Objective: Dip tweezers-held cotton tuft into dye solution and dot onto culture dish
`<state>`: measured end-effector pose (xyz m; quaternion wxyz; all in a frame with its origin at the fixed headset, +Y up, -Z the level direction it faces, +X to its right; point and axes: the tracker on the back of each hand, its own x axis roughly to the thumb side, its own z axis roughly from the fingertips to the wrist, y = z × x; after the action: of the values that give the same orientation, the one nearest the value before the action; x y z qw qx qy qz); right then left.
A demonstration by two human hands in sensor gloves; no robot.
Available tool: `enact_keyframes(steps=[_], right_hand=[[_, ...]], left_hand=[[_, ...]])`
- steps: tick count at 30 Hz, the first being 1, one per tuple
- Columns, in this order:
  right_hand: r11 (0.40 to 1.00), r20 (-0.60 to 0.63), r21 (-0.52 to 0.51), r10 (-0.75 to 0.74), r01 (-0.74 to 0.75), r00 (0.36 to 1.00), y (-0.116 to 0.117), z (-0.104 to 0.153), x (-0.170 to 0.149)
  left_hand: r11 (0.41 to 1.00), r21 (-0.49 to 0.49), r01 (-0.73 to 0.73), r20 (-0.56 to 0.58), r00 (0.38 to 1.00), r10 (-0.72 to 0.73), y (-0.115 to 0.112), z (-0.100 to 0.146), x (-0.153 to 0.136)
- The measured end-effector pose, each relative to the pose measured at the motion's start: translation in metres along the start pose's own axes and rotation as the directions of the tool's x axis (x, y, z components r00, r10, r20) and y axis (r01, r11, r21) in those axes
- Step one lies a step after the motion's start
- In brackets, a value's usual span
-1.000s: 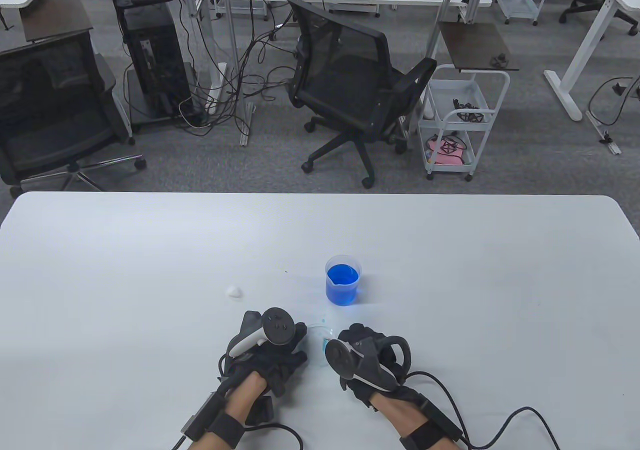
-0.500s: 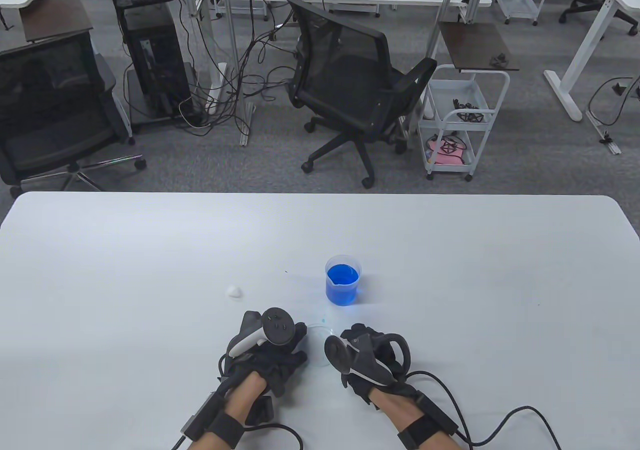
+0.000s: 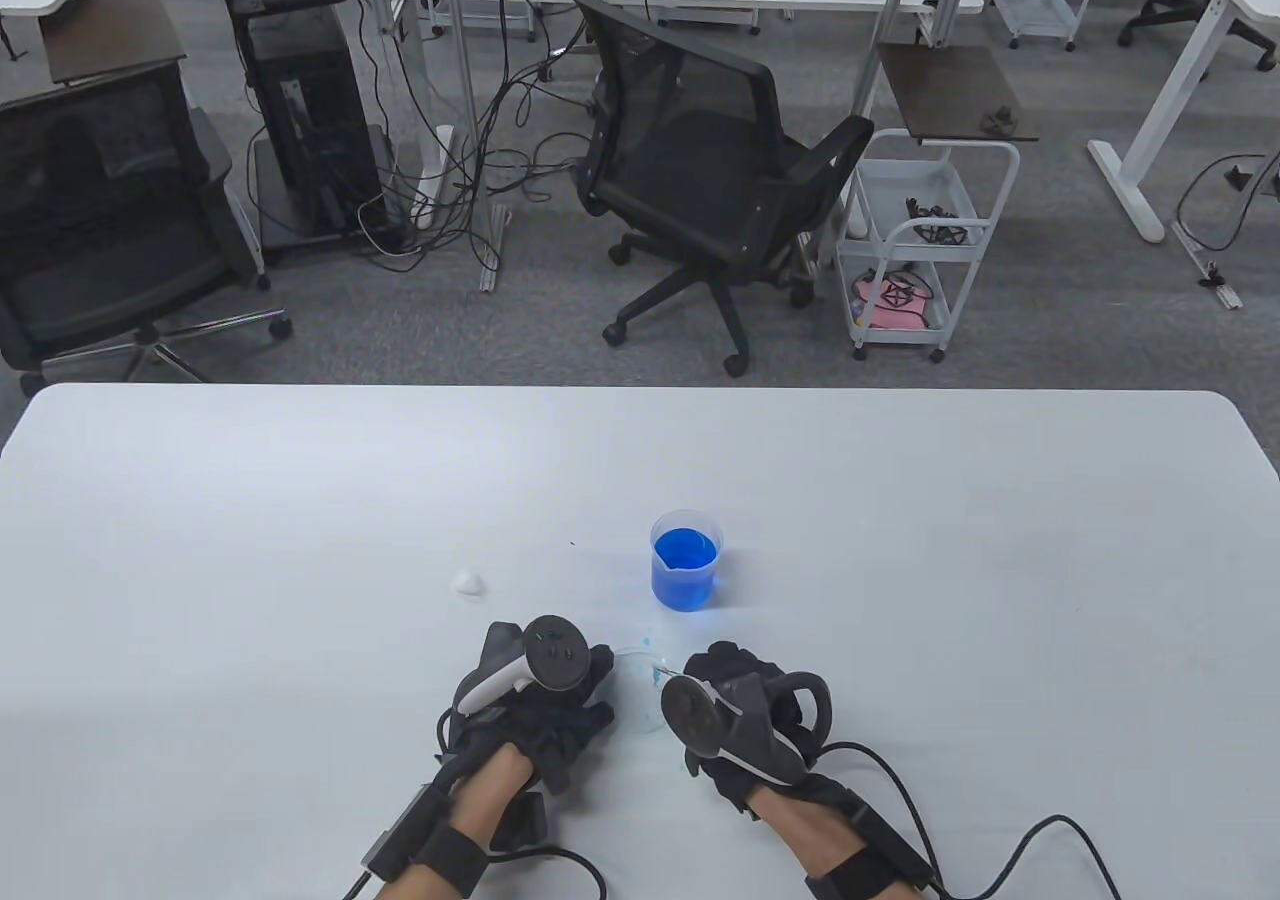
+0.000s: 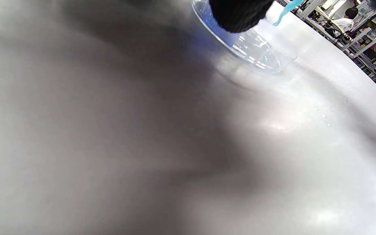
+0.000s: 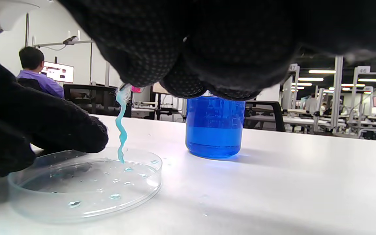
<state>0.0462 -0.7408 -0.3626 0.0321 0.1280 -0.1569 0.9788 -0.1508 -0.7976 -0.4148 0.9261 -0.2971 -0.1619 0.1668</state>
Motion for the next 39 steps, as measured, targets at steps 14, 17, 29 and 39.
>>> enact_keyframes(steps=[14,17,29,39], right_hand=[[0.99,0.032,0.128,0.05,-0.054,0.998,0.035,0.001,0.006],[0.994,0.016,0.1,0.036,-0.038,0.999,0.027,-0.001,0.003],[1.0,-0.028,-0.003,-0.016,0.016,0.999,0.002,-0.004,-0.005],[0.991,0.009,0.119,0.062,-0.063,0.998,0.037,-0.005,0.001]], left_hand=[[1.0,0.001,-0.005,-0.003,1.0,0.005,0.001,0.0,0.0],[1.0,0.001,-0.005,-0.003,1.0,0.005,0.001,0.0,-0.001],[1.0,0.0,-0.003,-0.002,1.0,0.003,0.001,0.0,0.0],[1.0,0.0,-0.002,-0.005,1.0,0.002,0.0,0.0,0.0]])
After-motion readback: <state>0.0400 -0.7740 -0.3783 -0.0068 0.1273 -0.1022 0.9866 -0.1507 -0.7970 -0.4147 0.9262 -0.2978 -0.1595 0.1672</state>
